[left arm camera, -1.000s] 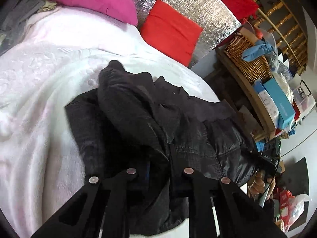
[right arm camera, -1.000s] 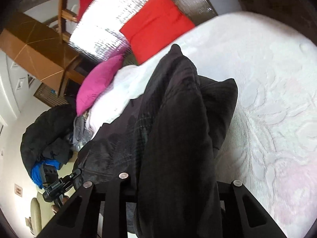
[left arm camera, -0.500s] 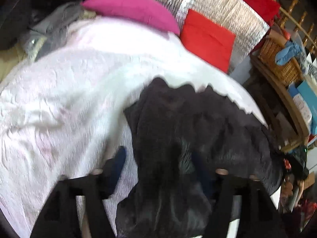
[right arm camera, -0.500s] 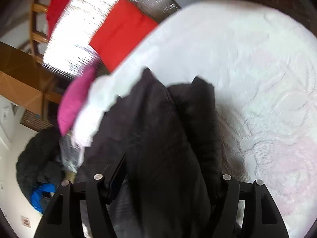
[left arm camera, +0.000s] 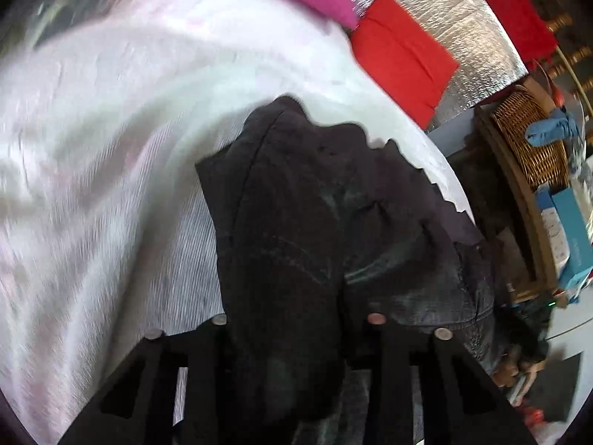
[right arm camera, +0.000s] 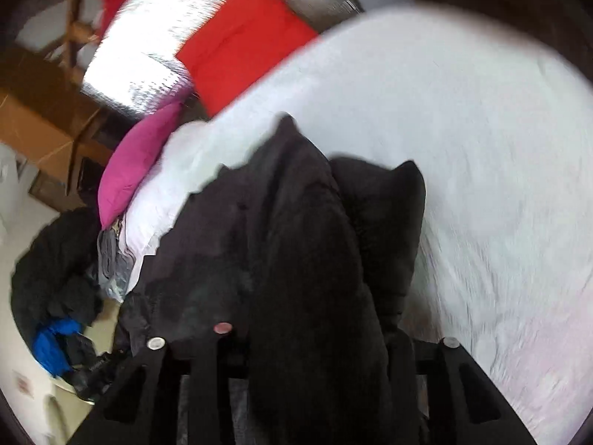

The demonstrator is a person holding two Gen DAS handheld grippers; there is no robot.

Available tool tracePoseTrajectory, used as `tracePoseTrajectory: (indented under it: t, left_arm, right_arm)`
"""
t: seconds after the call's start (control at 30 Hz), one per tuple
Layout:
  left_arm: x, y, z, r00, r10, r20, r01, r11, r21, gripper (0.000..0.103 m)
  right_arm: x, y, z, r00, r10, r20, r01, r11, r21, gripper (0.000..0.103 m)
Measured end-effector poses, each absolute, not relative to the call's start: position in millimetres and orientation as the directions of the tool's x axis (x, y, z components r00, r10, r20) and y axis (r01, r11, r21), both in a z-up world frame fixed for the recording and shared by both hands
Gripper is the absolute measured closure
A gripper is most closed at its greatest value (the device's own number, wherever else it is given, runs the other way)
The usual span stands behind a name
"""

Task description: Fold large clothes

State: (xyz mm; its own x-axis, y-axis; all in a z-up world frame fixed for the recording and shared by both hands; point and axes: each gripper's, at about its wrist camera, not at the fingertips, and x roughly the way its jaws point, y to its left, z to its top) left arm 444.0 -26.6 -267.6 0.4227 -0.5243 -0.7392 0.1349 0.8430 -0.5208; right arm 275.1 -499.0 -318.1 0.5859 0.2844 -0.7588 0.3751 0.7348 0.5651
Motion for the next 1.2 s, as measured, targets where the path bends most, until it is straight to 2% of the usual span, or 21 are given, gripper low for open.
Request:
tracePoseTrajectory:
  t: [0.1,0.17,0.2,0.23,0.27,0.43,0.5,0.6,0.67,0.83,1.07,1.2]
  left_arm:
    - [454,-29,-257,0.475,-0.528,-0.704,0.130,0.833,-0.537,0.072]
    - [465,-31,-266,0.466,-0.517,-0.718,0.094,0.836,-0.541,0.068]
    - [470,-32,-277,0.443,-0.511,-0.737,0.060,0.837,-0.545,0.061]
    - [473,-33,-287,0.427,-0.511,-0.747,0.025,0.832,-0.555,0.057]
    - [473,-35,-292,0.427,-0.507,-0.749,0.003,0.829,-0.559,0.054]
    - [461,-58,-267,0.449,-0.421,-0.788,0.021,0.887,-0.461,0.050]
    - [447,-55,-248,0.488,-0.363,-0.793,0.027,0.915,-0.402,0.038]
    - [419,-45,-215,0.603,-0.270,-0.751,0.052,0.952,-0.300,0.034]
    - [397,-48,-197,0.664,-0.206,-0.719,0.072,0.975,-0.212,0.027]
    - [333,-28,-182,0.759,-0.107,-0.642,0.101,0.994,-0.046,0.026]
    - [299,-34,-186,0.782,-0.083,-0.617,0.129,0.991,0.030,0.026]
    - [293,-32,-187,0.776,-0.072,-0.627,0.134,0.990,0.051,0.026]
  right_arm:
    - [289,-496,-308,0.630,0.238,-0.739,0.358,0.755,0.549,0.070]
    - [299,-499,-328,0.597,0.222,-0.771,0.410,0.742,0.531,0.070]
    - [303,-503,-347,0.561,0.226,-0.797,0.448,0.726,0.522,0.066]
    - [301,-509,-362,0.543,0.237,-0.806,0.487,0.693,0.532,0.057]
    - [296,-515,-368,0.551,0.260,-0.793,0.504,0.654,0.565,0.043]
    - [269,-521,-339,0.610,0.278,-0.743,0.501,0.591,0.632,0.036]
    - [243,-521,-318,0.640,0.234,-0.731,0.502,0.593,0.629,0.031]
    - [202,-520,-285,0.696,0.174,-0.696,0.480,0.608,0.632,0.024]
    - [181,-514,-271,0.723,0.181,-0.667,0.445,0.616,0.650,0.023]
    - [156,-476,-269,0.699,0.341,-0.628,0.366,0.583,0.725,0.023]
    - [159,-426,-270,0.669,0.420,-0.613,0.307,0.595,0.742,0.023]
    - [174,-412,-281,0.644,0.416,-0.642,0.332,0.604,0.725,0.023]
